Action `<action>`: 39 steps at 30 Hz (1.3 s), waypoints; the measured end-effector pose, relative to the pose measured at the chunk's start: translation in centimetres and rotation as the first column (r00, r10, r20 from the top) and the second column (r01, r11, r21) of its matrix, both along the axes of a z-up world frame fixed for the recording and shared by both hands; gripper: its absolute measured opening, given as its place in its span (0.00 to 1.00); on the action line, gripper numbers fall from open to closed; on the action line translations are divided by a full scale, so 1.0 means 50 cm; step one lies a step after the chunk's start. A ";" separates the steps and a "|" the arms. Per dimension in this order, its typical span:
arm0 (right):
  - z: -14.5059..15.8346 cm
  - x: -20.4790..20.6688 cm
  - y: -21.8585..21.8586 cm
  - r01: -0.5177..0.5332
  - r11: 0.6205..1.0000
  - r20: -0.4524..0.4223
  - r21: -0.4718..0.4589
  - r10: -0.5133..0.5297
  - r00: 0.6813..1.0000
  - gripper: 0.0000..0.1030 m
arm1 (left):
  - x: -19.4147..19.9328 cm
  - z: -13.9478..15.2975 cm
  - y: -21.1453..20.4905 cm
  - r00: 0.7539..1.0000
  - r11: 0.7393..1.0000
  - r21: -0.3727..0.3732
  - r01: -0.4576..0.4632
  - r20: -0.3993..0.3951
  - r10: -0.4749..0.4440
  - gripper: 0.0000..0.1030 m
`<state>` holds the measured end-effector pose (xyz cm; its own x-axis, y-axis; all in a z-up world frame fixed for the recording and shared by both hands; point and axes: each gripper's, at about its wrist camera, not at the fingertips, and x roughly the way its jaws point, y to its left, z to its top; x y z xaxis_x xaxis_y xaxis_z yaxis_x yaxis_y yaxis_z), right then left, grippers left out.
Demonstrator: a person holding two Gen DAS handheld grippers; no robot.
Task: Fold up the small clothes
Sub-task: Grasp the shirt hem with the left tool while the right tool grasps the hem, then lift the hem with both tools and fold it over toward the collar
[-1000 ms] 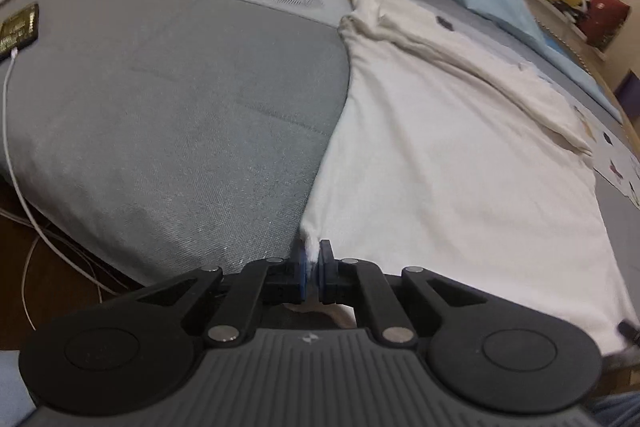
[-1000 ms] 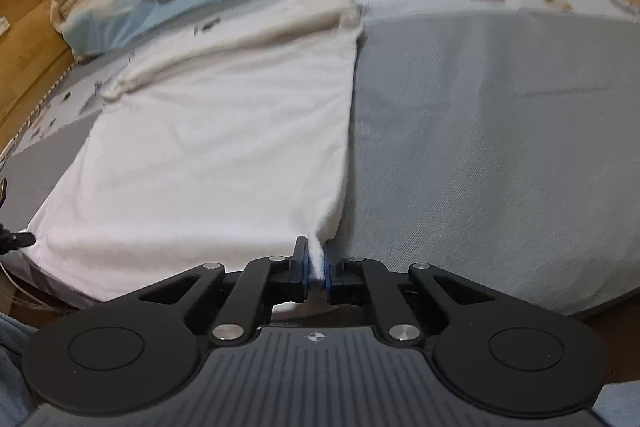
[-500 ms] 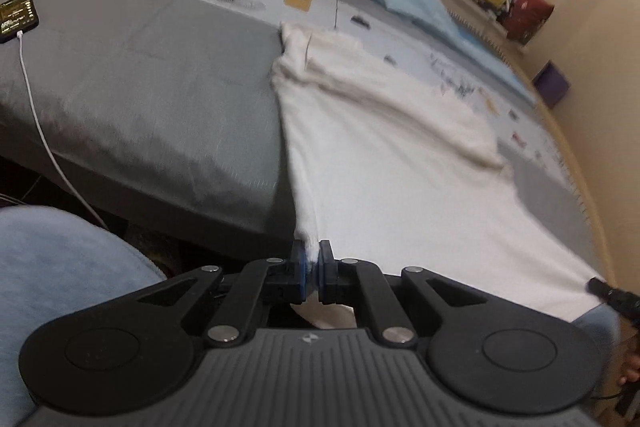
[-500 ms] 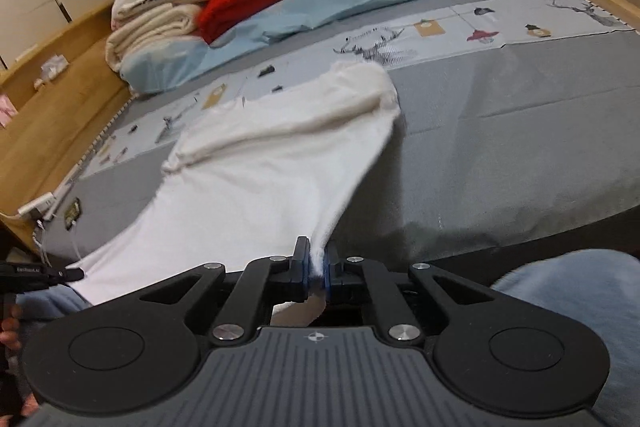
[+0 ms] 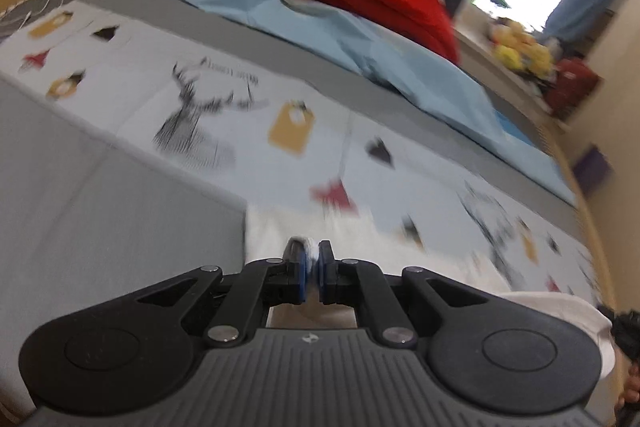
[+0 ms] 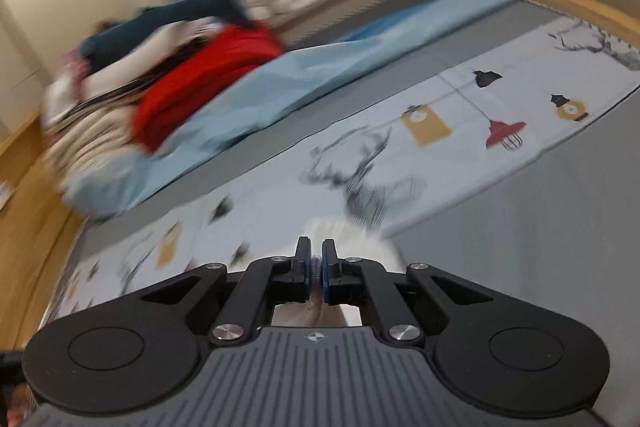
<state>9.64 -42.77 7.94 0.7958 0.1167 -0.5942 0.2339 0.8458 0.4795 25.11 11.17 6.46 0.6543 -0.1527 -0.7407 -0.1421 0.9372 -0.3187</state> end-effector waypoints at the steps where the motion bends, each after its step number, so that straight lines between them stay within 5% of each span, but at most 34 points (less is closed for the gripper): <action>1: -0.024 0.066 -0.002 0.053 0.999 -0.038 0.001 -0.053 0.998 0.10 | 0.058 -0.020 -0.003 1.000 1.000 0.022 -0.019 -0.023 0.020 0.30; 2: -0.050 0.120 -0.001 0.081 0.997 -0.070 -0.007 -0.082 0.994 0.12 | 0.112 -0.046 -0.002 0.994 0.996 0.059 -0.074 -0.072 0.078 0.43; 3: -0.082 0.169 -0.004 0.109 0.994 -0.108 -0.012 -0.109 0.988 0.30 | 0.148 -0.064 0.004 0.985 0.988 0.092 -0.128 -0.106 0.138 0.56; 4: -0.114 0.201 -0.008 0.147 0.989 -0.154 -0.006 -0.146 0.977 0.48 | 0.173 -0.080 0.015 0.975 0.980 0.105 -0.171 -0.127 0.184 0.57; 9: -0.193 0.150 -0.037 0.215 0.964 -0.099 0.156 -0.201 0.974 0.55 | 0.135 -0.107 0.062 0.978 0.981 -0.015 -0.191 -0.093 0.189 0.77; 12: -0.199 0.124 -0.034 0.215 0.973 -0.104 0.086 -0.206 0.973 0.57 | 0.079 -0.123 0.060 0.987 0.988 -0.029 -0.149 -0.055 0.148 0.77; 19: -0.196 0.139 0.013 0.032 0.993 -0.011 -0.111 -0.034 0.999 0.56 | 0.053 -0.176 0.015 1.000 0.994 0.108 -0.017 0.003 0.017 0.78; 25: -0.236 0.211 0.085 -0.099 0.944 -0.062 -0.314 0.083 0.995 0.55 | 0.098 -0.224 -0.005 0.993 0.985 0.121 0.119 0.008 -0.121 0.78; 29: -0.263 0.249 0.097 -0.110 0.943 -0.103 -0.314 0.081 0.991 0.55 | 0.115 -0.241 -0.024 0.988 0.981 0.119 0.156 -0.005 -0.157 0.78; 37: -0.279 0.270 0.125 -0.106 0.926 -0.118 -0.362 0.067 0.991 0.52 | 0.128 -0.241 -0.092 0.984 0.958 0.237 0.160 0.035 -0.173 0.81; 38: -0.278 0.269 0.126 -0.099 0.927 -0.114 -0.362 0.062 0.992 0.49 | 0.129 -0.242 -0.099 0.984 0.956 0.250 0.154 0.048 -0.172 0.78; 39: -0.277 0.269 0.126 -0.095 0.926 -0.109 -0.366 0.059 0.992 0.36 | 0.131 -0.241 -0.104 0.984 0.951 0.271 0.147 0.061 -0.169 0.71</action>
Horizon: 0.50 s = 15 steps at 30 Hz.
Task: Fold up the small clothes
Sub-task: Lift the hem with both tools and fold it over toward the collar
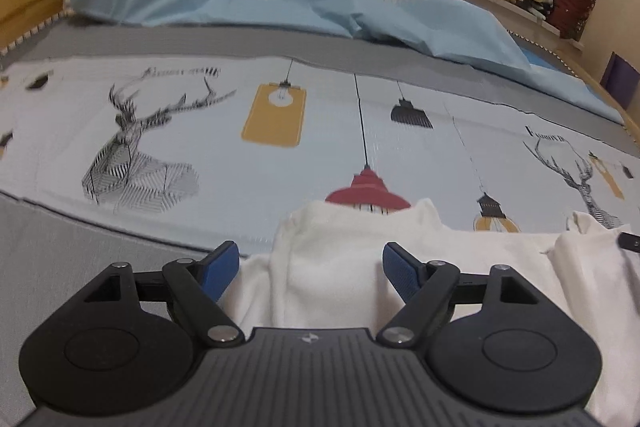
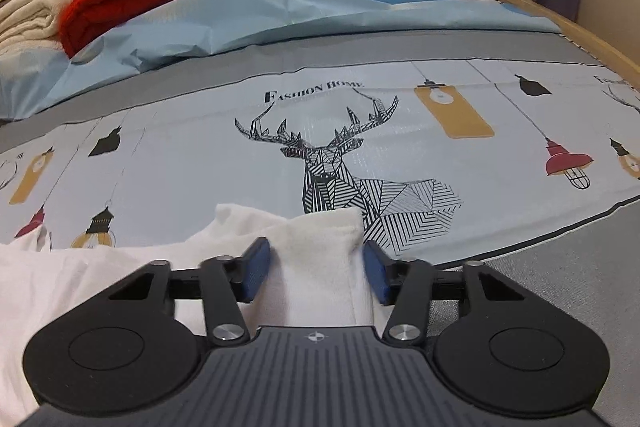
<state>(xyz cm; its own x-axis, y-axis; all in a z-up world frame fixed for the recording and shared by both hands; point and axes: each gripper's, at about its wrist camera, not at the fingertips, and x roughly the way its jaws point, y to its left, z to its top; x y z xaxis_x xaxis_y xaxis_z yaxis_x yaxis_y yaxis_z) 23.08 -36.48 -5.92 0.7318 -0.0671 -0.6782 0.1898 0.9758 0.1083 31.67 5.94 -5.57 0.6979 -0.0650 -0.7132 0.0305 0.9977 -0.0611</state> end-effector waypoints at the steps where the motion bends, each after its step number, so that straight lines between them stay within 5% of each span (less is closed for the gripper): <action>1: 0.001 -0.001 0.001 0.002 1.000 0.002 -0.013 -0.002 1.000 0.22 | 0.001 0.002 -0.004 1.000 1.000 0.021 -0.014 0.024 0.013 0.40; 3: 0.003 -0.003 0.001 0.004 1.000 0.003 -0.023 -0.004 1.000 0.09 | 0.006 0.008 0.002 1.000 1.000 -0.006 -0.007 0.030 0.007 0.00; 11: 0.078 -0.049 -0.051 0.016 0.997 0.094 0.072 -0.023 0.995 0.05 | -0.047 0.122 0.070 0.969 0.992 -0.083 -0.091 0.220 0.108 0.00; 15: 0.086 -0.053 -0.070 -0.008 0.996 0.118 0.086 -0.002 0.993 0.05 | -0.036 0.098 0.106 0.985 0.984 -0.173 -0.041 0.160 0.069 0.00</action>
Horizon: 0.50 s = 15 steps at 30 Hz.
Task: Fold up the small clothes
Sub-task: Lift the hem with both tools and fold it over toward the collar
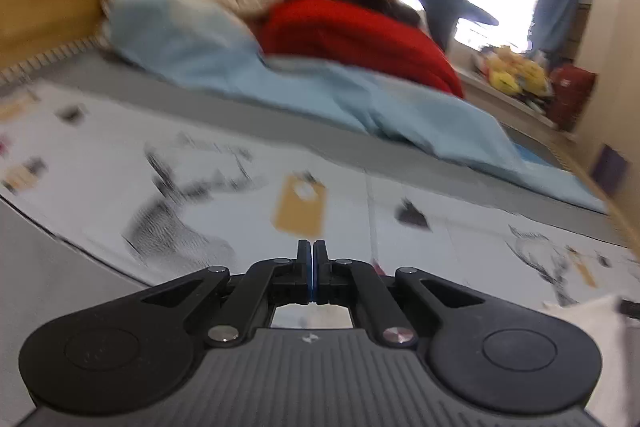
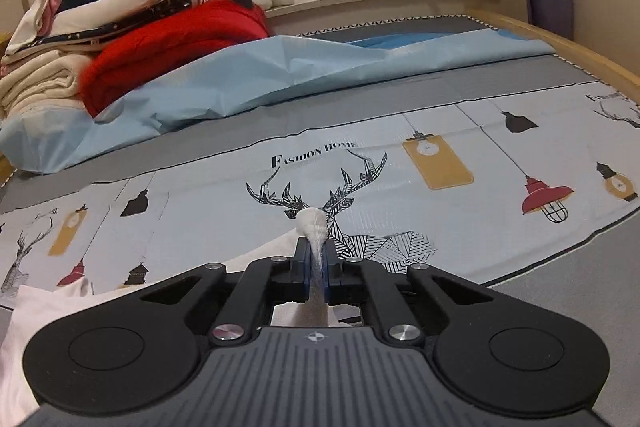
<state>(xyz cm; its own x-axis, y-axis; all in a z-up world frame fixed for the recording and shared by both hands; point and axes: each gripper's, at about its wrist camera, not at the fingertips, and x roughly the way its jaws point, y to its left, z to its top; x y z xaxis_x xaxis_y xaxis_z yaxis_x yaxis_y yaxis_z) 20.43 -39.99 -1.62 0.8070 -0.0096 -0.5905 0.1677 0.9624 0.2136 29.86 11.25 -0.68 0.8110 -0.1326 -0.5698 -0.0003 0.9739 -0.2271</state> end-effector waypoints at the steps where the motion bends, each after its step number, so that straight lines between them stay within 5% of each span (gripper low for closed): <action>1: -0.008 0.007 -0.001 0.007 1.000 -0.020 0.006 -0.007 1.000 0.05 | 0.006 -0.010 -0.009 0.999 1.000 0.015 0.026 -0.026 -0.025 0.02; 3: -0.028 0.023 -0.001 0.023 0.999 -0.059 0.027 -0.021 0.998 0.05 | 0.013 -0.030 -0.039 0.996 0.994 0.073 0.082 -0.050 -0.079 0.11; 5: -0.042 0.035 0.004 0.040 0.999 -0.087 0.027 -0.038 0.995 0.05 | 0.019 -0.046 -0.064 0.991 0.988 0.104 0.118 -0.081 -0.110 0.50; 11: -0.049 0.044 0.019 0.039 0.999 -0.099 0.030 -0.035 0.994 0.05 | 0.044 -0.086 -0.089 0.989 0.989 0.108 0.104 -0.111 -0.092 0.69; 13: -0.050 0.046 0.022 0.036 0.999 -0.100 0.028 -0.033 0.994 0.05 | 0.058 -0.103 -0.101 0.985 0.985 0.124 0.116 -0.143 -0.098 0.59; 14: -0.050 0.047 0.023 0.034 0.999 -0.102 0.027 -0.031 0.994 0.05 | 0.064 -0.111 -0.105 0.984 0.983 0.135 0.121 -0.145 -0.101 0.09; 15: -0.052 0.048 0.025 0.034 0.999 -0.104 0.024 -0.031 0.994 0.05 | 0.067 -0.115 -0.106 0.984 0.983 0.141 0.119 -0.152 -0.097 0.07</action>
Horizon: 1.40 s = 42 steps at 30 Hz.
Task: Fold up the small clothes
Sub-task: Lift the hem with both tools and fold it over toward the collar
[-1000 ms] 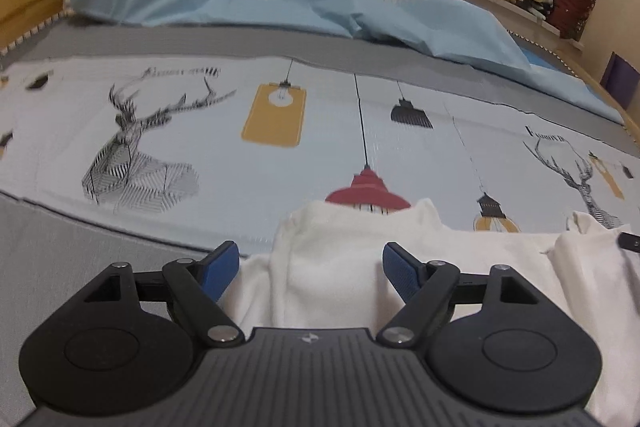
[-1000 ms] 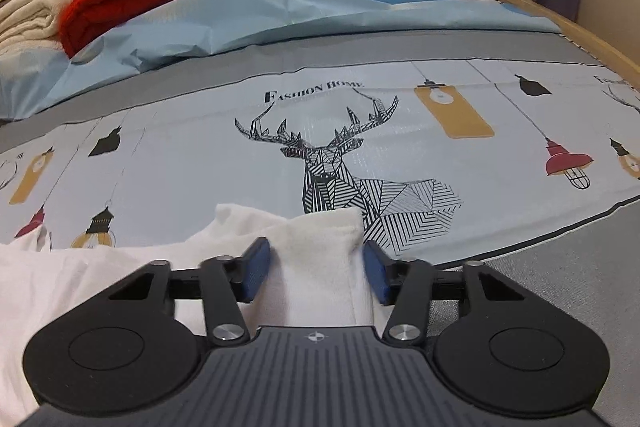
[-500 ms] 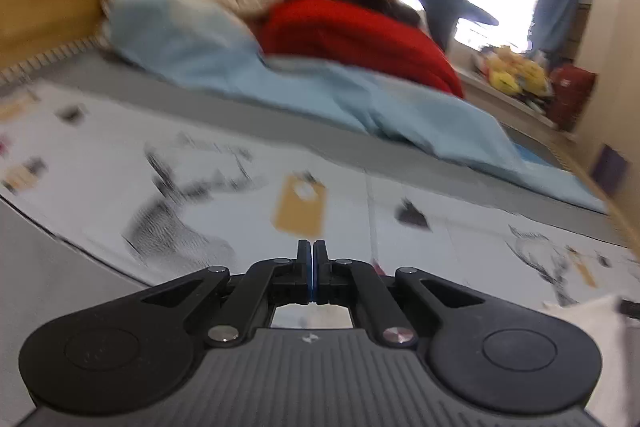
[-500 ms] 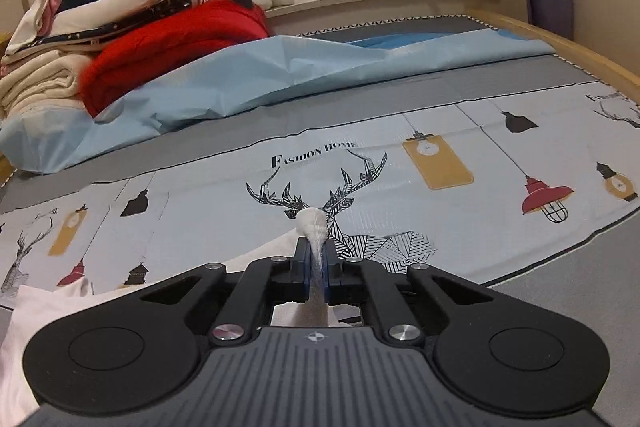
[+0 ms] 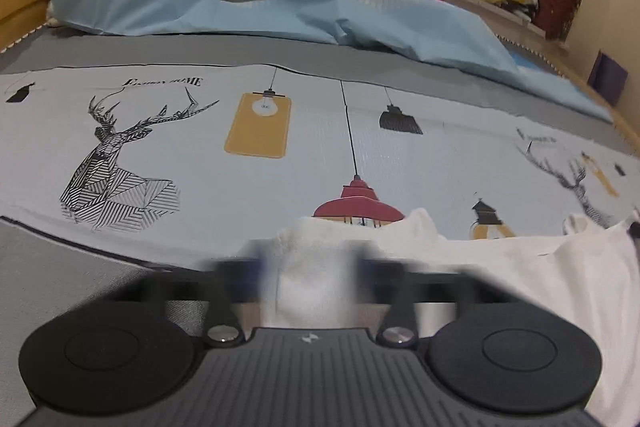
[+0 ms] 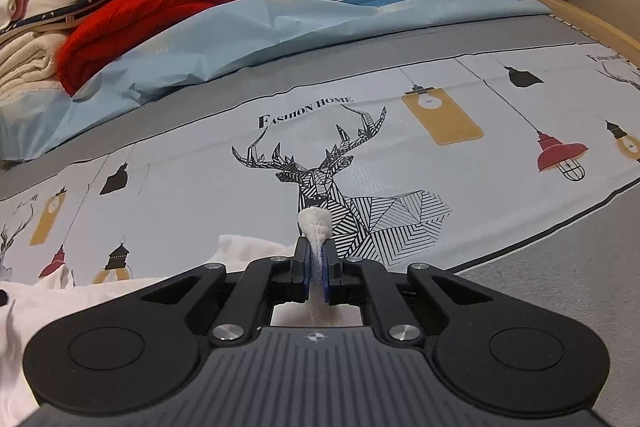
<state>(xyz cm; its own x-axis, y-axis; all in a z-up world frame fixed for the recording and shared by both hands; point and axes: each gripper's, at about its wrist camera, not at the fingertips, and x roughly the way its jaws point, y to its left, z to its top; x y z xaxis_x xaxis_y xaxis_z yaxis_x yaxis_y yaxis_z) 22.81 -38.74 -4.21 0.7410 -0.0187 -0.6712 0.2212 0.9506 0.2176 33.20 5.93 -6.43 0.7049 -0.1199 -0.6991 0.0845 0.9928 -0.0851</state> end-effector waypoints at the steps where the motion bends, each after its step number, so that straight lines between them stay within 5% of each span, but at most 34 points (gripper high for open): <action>1: -0.002 0.002 0.001 -0.003 1.000 -0.003 -0.006 0.003 1.000 0.05 | 0.002 0.004 0.002 1.000 1.000 -0.007 -0.024 0.005 0.024 0.04; 9: 0.024 -0.013 -0.024 -0.003 1.000 0.021 0.014 0.003 1.000 0.05 | -0.063 0.121 0.056 0.981 0.998 -0.068 -0.009 0.192 0.022 0.04; 12: 0.031 -0.008 -0.025 0.017 1.000 0.051 0.014 -0.018 0.999 0.05 | -0.034 0.082 0.072 0.990 0.997 -0.035 -0.076 0.115 0.079 0.04; 18: -0.047 0.022 -0.022 0.086 0.996 -0.025 0.003 -0.086 0.996 0.06 | 0.011 -0.008 0.060 0.993 0.992 0.045 -0.120 0.006 0.120 0.10; 23: -0.054 0.024 -0.019 0.105 0.992 -0.030 -0.073 -0.107 0.994 0.34 | 0.005 -0.019 0.055 0.985 0.974 0.145 -0.172 0.014 0.171 0.70; 24: -0.041 0.017 -0.025 0.122 0.990 -0.007 -0.073 -0.123 0.992 0.35 | 0.000 -0.008 0.065 0.982 0.972 0.139 -0.188 0.034 0.185 0.73; 31: 0.075 -0.106 -0.071 0.030 1.000 0.073 0.003 -0.030 0.997 0.35 | -0.100 0.084 0.105 0.991 0.990 0.059 -0.129 0.027 0.128 0.75; 34: 0.104 -0.188 -0.064 -0.023 1.000 0.037 -0.002 0.023 0.999 0.35 | -0.177 0.119 0.090 0.993 0.988 0.104 -0.114 -0.022 0.117 0.75; 42: 0.018 -0.382 -0.033 -0.108 0.993 -0.153 0.057 0.115 0.981 0.35 | -0.380 0.081 0.080 0.973 0.993 0.030 -0.111 -0.201 0.115 0.83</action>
